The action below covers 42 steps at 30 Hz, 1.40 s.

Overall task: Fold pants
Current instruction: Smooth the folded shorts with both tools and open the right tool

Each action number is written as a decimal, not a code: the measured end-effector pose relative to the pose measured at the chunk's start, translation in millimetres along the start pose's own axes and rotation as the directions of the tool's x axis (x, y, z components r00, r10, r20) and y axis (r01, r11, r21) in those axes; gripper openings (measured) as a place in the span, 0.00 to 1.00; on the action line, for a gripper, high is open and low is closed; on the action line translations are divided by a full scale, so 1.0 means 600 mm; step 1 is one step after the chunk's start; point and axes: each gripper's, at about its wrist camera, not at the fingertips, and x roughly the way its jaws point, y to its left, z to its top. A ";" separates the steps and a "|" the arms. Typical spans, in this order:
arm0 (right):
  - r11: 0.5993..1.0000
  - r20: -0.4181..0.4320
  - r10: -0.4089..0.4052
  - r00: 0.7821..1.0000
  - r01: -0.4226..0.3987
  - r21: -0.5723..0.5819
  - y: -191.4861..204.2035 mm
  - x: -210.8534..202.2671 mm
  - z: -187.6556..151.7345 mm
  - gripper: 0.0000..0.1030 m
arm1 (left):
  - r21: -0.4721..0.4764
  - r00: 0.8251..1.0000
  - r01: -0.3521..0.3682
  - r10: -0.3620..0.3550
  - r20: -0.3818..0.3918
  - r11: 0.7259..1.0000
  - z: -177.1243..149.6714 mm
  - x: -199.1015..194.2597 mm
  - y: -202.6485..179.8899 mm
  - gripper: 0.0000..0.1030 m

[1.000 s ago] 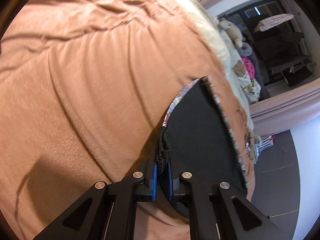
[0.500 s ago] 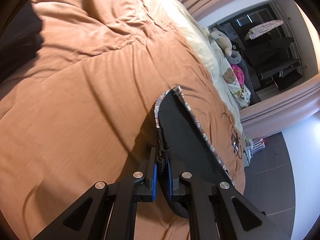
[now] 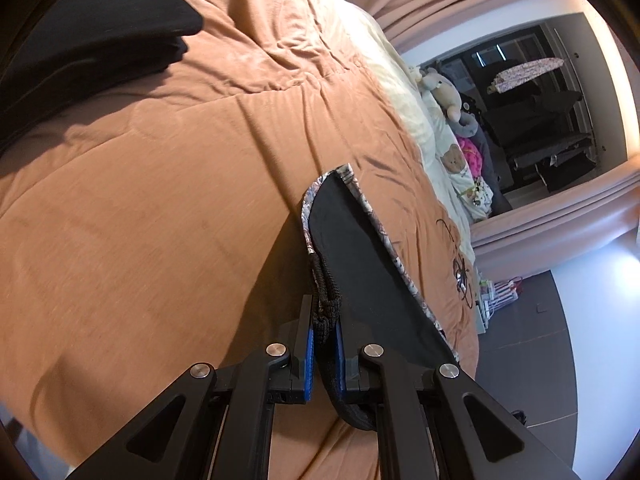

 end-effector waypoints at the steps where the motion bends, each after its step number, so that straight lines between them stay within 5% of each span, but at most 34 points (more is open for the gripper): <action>1: 1.000 -0.002 -0.001 1.000 0.001 -0.003 0.001 -0.004 -0.004 0.13 | -0.004 1.000 0.002 -0.002 0.000 1.000 -0.005 -0.005 0.004 0.08; 20: 0.995 -0.060 -0.095 0.994 0.093 -0.034 -0.006 -0.014 -0.032 0.14 | -0.060 0.999 0.029 -0.032 -0.043 0.998 -0.100 -0.054 0.068 0.08; 23: 0.989 -0.085 -0.146 0.986 0.144 -0.030 -0.008 -0.006 -0.037 0.24 | -0.073 0.998 0.009 -0.014 -0.064 0.997 -0.116 -0.048 0.089 0.08; 27: 0.979 -0.054 -0.198 0.979 0.196 -0.049 0.007 -0.021 -0.046 0.61 | -0.083 0.995 -0.015 0.007 -0.101 0.996 -0.125 -0.033 0.106 0.09; 33: 0.968 -0.004 -0.225 0.974 0.223 -0.118 0.054 -0.057 -0.080 0.62 | -0.056 0.996 -0.036 0.031 -0.088 0.998 -0.128 -0.052 0.110 0.26; 42: 0.960 -0.046 -0.192 0.980 0.178 -0.214 0.103 -0.051 -0.146 0.62 | -0.043 0.997 0.011 -0.014 -0.070 0.999 -0.150 -0.086 0.108 0.31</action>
